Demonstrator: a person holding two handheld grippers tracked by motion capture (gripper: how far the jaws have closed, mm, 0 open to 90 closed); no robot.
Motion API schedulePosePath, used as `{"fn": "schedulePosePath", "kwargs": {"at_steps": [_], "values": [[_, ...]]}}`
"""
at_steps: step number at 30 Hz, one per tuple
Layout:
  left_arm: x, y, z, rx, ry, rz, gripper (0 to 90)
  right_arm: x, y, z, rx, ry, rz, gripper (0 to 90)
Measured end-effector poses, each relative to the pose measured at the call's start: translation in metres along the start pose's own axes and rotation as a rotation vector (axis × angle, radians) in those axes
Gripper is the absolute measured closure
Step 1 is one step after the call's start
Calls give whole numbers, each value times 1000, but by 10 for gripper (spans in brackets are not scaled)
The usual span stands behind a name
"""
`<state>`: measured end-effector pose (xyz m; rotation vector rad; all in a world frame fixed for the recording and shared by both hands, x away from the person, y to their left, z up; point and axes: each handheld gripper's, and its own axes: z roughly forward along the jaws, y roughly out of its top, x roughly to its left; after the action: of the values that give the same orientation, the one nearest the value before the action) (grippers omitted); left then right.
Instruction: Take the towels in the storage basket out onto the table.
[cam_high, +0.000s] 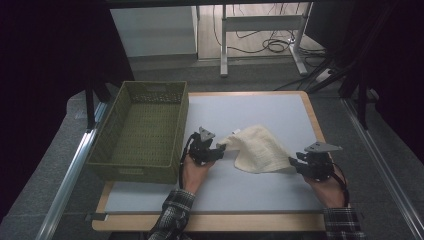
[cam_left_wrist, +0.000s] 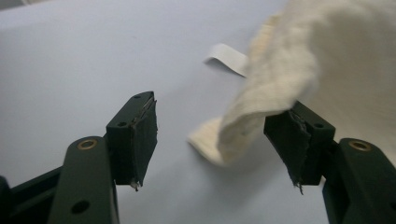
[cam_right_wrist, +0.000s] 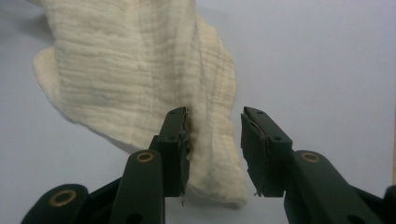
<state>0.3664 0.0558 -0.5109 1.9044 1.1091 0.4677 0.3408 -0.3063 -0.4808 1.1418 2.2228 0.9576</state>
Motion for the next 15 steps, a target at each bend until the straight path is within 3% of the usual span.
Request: {"fn": "schedulePosePath", "kwargs": {"at_steps": [1,4,7,8,9,10,15], "values": [[0,0,0,0,0,0,353,0,0,0,0,0,0,614],[-17,-11,-15,13,-72,48,386,1,2,-1,-10,17,4,619],[-23,-16,-21,11,-103,58,420,-2,1,-2,-12,18,14,619],[-28,-17,-24,8,-151,59,435,-4,1,-2,-16,17,17,618],[-28,-17,-24,8,-151,59,448,-5,0,-4,-18,14,24,616],[-33,-14,-21,18,-186,77,465,-6,1,-4,-22,12,29,614],[-48,-11,-11,36,-220,111,495,-9,1,-9,-39,6,29,605]]}}
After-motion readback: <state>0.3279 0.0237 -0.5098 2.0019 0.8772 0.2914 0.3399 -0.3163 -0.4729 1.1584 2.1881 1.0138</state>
